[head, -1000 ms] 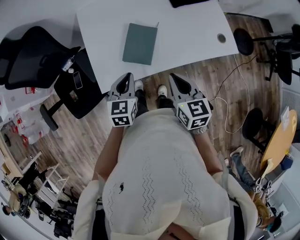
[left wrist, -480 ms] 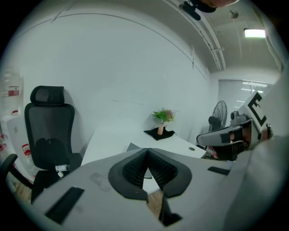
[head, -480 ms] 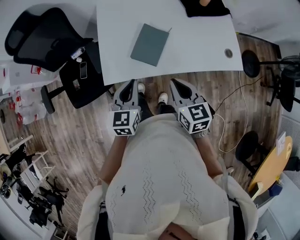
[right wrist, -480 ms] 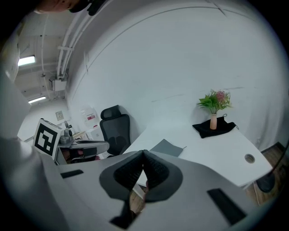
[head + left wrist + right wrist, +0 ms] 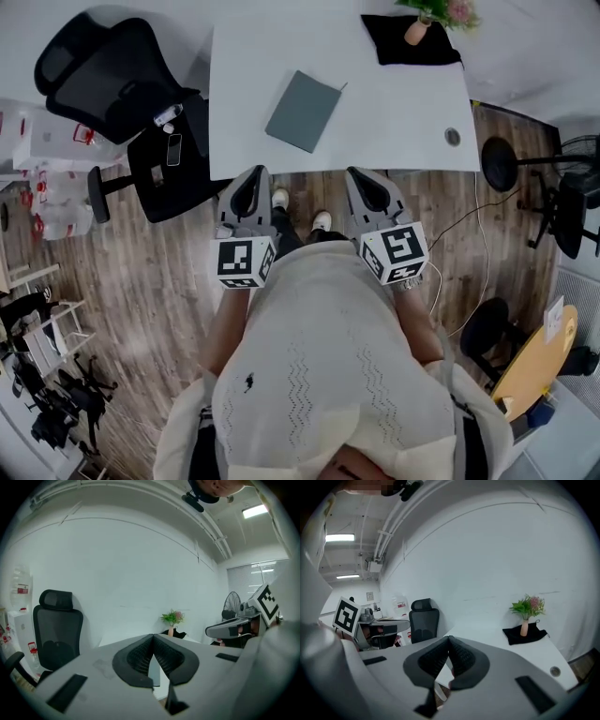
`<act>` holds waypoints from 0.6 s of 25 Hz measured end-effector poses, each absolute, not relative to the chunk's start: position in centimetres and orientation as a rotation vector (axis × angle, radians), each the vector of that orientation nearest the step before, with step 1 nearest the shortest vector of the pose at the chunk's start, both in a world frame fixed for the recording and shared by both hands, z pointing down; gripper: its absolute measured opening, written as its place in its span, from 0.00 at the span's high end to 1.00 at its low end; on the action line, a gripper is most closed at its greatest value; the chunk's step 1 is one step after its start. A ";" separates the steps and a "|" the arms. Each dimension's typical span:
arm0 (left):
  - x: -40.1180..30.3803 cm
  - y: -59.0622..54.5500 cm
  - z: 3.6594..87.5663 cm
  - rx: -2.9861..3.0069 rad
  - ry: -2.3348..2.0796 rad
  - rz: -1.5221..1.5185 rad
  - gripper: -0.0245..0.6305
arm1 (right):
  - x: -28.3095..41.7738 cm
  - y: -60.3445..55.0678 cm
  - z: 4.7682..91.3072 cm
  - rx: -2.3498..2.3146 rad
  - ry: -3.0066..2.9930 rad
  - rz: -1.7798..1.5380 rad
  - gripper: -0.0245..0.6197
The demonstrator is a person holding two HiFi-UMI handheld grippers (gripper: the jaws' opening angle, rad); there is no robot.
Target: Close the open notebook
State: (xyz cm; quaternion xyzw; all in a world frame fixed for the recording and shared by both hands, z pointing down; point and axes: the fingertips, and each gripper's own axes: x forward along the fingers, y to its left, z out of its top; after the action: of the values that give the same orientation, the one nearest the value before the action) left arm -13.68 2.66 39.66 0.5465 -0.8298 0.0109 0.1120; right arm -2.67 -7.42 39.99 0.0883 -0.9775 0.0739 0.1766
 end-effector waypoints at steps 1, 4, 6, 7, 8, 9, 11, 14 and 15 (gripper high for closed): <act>-13.6 2.6 38.9 1.615 -2.450 0.026 0.94 | -2.6 -7.7 39.2 0.254 -2.783 0.196 0.96; -13.9 2.7 36.9 1.624 -2.490 -0.007 0.94 | -2.5 -8.5 36.9 0.273 -2.837 0.171 0.96; -14.3 2.7 35.5 1.632 -2.525 -0.022 0.94 | -2.3 -9.2 35.4 0.297 -2.872 0.149 0.96; -14.4 2.7 34.7 1.637 -2.541 -0.028 0.94 | -2.1 -9.5 34.8 0.309 -2.887 0.139 0.96; -14.5 2.8 34.0 1.640 -2.557 -0.036 0.94 | -1.9 -9.8 34.1 0.319 -2.900 0.131 0.96; -14.6 2.9 33.3 1.639 -2.573 -0.048 0.94 | -1.7 -10.0 33.5 0.327 -2.912 0.122 0.96; -14.8 3.0 31.9 1.637 -2.603 -0.075 0.94 | -1.2 -10.5 32.4 0.335 -2.935 0.100 0.96; -14.6 2.9 30.4 1.653 -2.629 -0.090 0.94 | -0.6 -11.3 31.2 0.355 -2.961 0.073 0.96; -14.4 2.9 30.1 1.660 -2.632 -0.091 0.94 | -0.5 -11.6 31.0 0.364 -2.967 0.070 0.96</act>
State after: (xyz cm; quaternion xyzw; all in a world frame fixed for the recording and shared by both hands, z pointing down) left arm -14.41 2.88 30.10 0.5330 -0.8455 -0.0293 0.0143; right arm -0.48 -11.56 30.98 0.1213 -0.9895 0.0234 0.0756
